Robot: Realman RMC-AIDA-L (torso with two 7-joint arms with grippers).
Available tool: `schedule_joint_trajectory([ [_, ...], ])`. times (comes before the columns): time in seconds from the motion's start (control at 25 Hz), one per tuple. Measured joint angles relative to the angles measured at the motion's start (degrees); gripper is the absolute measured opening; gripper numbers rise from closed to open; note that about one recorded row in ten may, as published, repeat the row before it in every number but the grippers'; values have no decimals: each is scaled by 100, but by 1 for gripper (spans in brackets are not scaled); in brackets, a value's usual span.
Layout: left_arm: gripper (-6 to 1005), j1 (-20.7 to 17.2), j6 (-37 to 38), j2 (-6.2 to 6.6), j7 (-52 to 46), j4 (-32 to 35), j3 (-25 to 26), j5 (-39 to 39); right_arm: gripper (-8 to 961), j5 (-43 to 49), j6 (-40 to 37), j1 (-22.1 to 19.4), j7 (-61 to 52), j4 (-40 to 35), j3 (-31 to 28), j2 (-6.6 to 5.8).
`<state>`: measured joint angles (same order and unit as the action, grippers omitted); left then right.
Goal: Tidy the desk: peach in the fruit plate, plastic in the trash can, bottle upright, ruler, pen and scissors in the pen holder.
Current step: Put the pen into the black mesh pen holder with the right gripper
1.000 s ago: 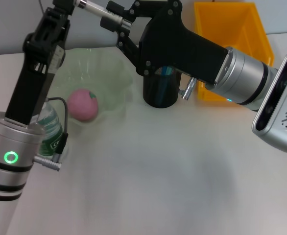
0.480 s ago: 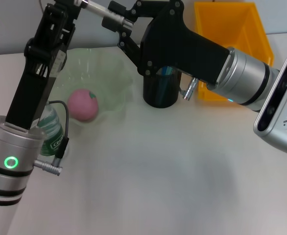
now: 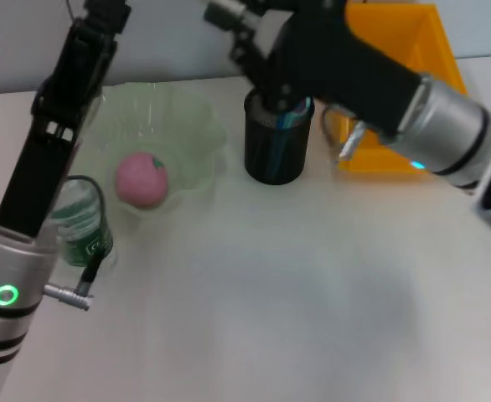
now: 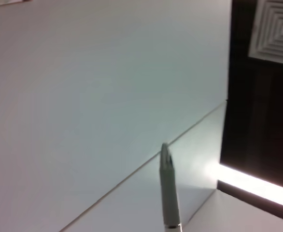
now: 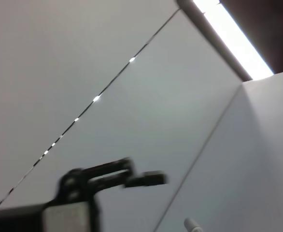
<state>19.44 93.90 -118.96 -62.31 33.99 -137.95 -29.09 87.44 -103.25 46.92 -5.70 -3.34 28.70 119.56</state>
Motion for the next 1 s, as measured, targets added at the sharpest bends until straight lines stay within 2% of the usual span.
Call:
schedule_joint_trajectory([
  [0.16, 803, 242, 568, 54, 402, -576, 234, 605, 128, 0, -287, -257, -1083, -478, -368, -16],
  [0.2, 801, 323, 685, 72, 501, -734, 381, 896, 128, 0, -319, -304, -1363, -593, -467, -20],
  [0.24, 800, 479, 774, 121, 600, -1021, 836, 1611, 128, 0, -356, -386, -1933, -851, -644, -28],
  [0.28, 799, 479, 774, 121, 600, -1021, 836, 1611, 128, -8, -358, -426, -2298, -1021, -719, -31],
  [0.32, 798, 546, 784, 149, 638, -1106, 1041, 1946, 127, -26, -349, -459, -2697, -1193, -776, -36],
  [0.4, 798, 689, 778, 281, 751, -1225, 1643, 2939, 127, -43, -322, -485, -3059, -1364, -806, -41],
  [0.44, 798, 753, 740, 426, 783, -1162, 2180, 3846, 128, -78, -209, -527, -3888, -1810, -832, -48],
  [0.48, 798, 753, 740, 426, 783, -1162, 2180, 3846, 129, -78, -209, -527, -3888, -1810, -832, -48],
  [0.52, 798, 772, 719, 491, 762, -1098, 2455, 4336, 129, -77, -140, -532, -4249, -2002, -821, -51],
  [0.56, 798, 783, 579, 644, 539, -878, 3190, 5485, 130, -38, 47, -544, -4967, -2468, -784, -59],
  [0.6, 798, 783, 579, 644, 539, -878, 3190, 5485, 131, -38, 47, -544, -4967, -2468, -784, -59],
  [0.64, 798, 723, 327, 744, 186, -570, 3888, 6554, 132, 86, 286, -562, -5688, -3006, -667, -70],
  [0.68, 798, 655, 161, 784, -31, -352, 4255, 7095, 132, 256, 610, -593, -6483, -3527, -366, -100],
  [0.72, 798, 468, -233, 813, -514, 187, 4835, 8148, 133, 326, 745, -608, -6835, -3738, -215, -119],
  [0.76, 798, 468, -233, 813, -514, 187, 4835, 8148, 134, 430, 906, -627, -7235, -3990, 1, -153],
  [0.84, 798, 228, -628, 794, -1088, 911, 5448, 9241, 135, 549, 1056, -643, -7622, -4213, 190, -192],
  [0.88, 798, 108, -760, 748, -1353, 1256, 5700, 9739, 136, 820, 1259, -655, -8317, -4578, 506, -278],
  [0.96, 798, -127, -926, 618, -1813, 1912, 6186, 10588, 138, 983, 1351, -648, -8669, -4787, 636, -326],
  [1.0, 798, -276, -972, 494, -2064, 2315, 6517, 11082, 139, 1432, 1437, -595, -9449, -5183, 813, -405],
])
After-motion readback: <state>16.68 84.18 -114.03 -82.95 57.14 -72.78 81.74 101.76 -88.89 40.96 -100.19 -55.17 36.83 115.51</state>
